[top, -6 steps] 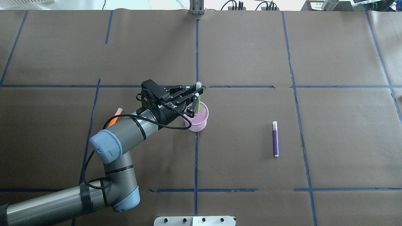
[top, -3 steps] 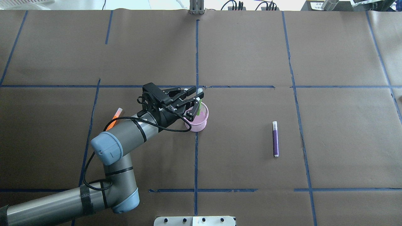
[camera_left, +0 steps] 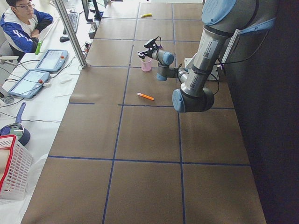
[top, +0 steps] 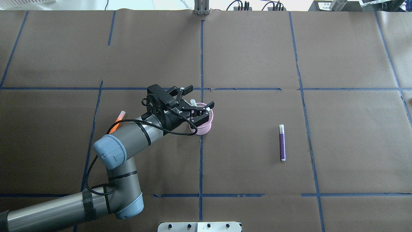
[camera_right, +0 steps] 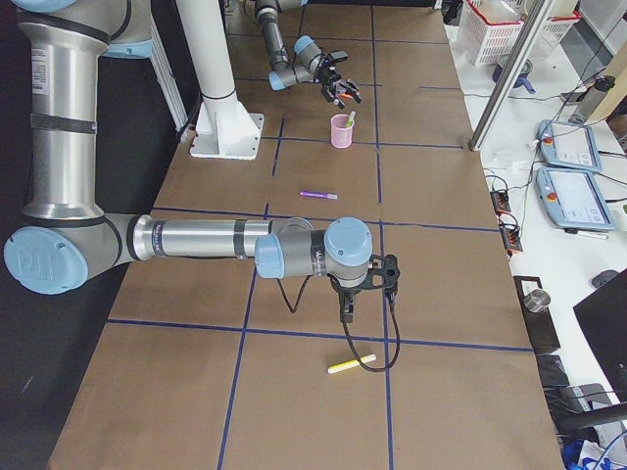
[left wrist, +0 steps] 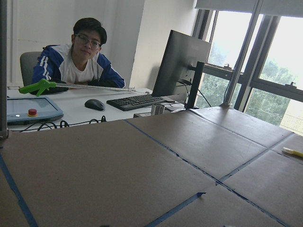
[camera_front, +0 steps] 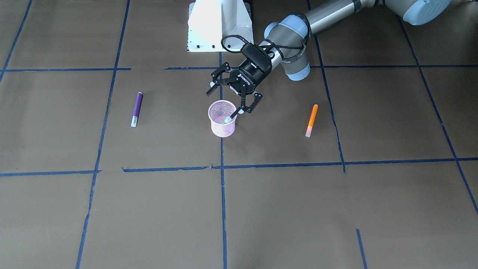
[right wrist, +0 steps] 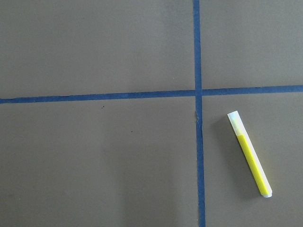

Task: Collect pens into pen holder
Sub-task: 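Lower the green marker into the pink cup and open the left gripper, then withdraw the left gripper away from the cup and hold it raised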

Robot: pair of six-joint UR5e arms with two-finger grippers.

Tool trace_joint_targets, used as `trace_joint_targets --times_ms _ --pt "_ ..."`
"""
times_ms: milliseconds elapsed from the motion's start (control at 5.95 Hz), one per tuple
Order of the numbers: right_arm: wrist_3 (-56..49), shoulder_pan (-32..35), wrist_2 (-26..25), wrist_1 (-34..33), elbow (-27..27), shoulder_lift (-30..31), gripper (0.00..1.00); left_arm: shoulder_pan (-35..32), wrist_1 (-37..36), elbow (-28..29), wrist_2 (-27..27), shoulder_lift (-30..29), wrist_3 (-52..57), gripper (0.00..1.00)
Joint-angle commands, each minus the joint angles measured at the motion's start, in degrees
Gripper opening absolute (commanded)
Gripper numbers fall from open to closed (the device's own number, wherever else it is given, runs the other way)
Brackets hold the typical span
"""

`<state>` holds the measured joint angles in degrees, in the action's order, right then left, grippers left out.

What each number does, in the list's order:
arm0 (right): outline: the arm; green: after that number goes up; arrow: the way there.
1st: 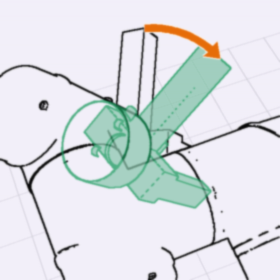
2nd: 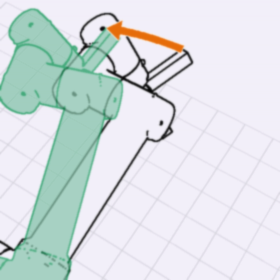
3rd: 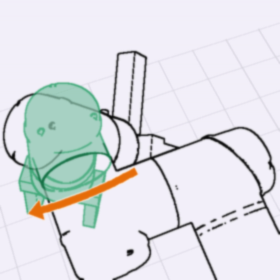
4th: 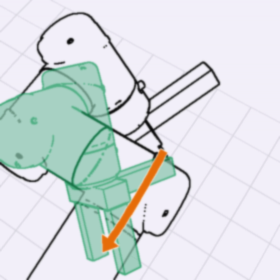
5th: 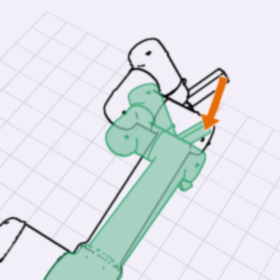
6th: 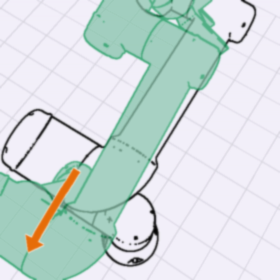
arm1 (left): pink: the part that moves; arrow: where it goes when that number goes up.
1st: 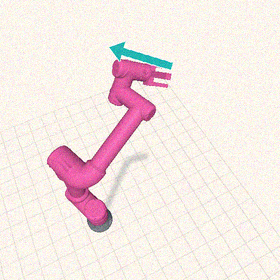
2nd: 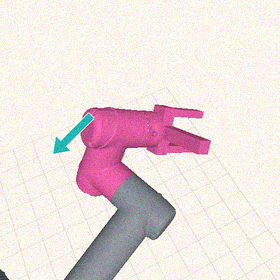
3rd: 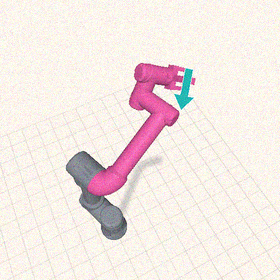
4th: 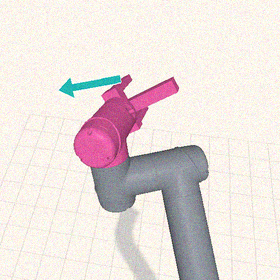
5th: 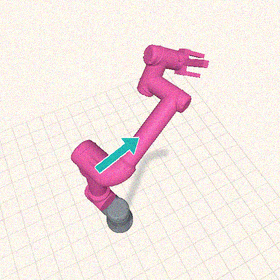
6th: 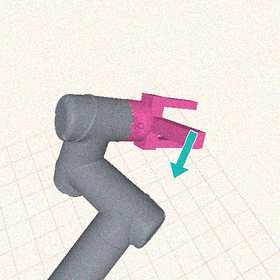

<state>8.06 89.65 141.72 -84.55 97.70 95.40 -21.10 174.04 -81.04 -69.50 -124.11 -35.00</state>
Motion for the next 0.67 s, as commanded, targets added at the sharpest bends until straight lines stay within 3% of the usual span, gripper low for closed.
trace_joint_targets --times_ms 0,168,504 --pt "-0.8 0.0 -0.6 0.3 -0.2 0.6 1.00 -1.9 -6.4 -4.1 -2.1 -0.1 -0.1 1.00" --pt "-1.2 -0.7 -1.7 4.7 -3.1 0.5 1.00 -5.3 -19.8 -12.8 -7.3 0.3 -0.1 1.00" --pt "-3.5 -2.0 -3.9 26.8 -17.9 0.1 1.00 -12.3 -38.6 -22.2 -16.1 0.6 -0.2 1.00"
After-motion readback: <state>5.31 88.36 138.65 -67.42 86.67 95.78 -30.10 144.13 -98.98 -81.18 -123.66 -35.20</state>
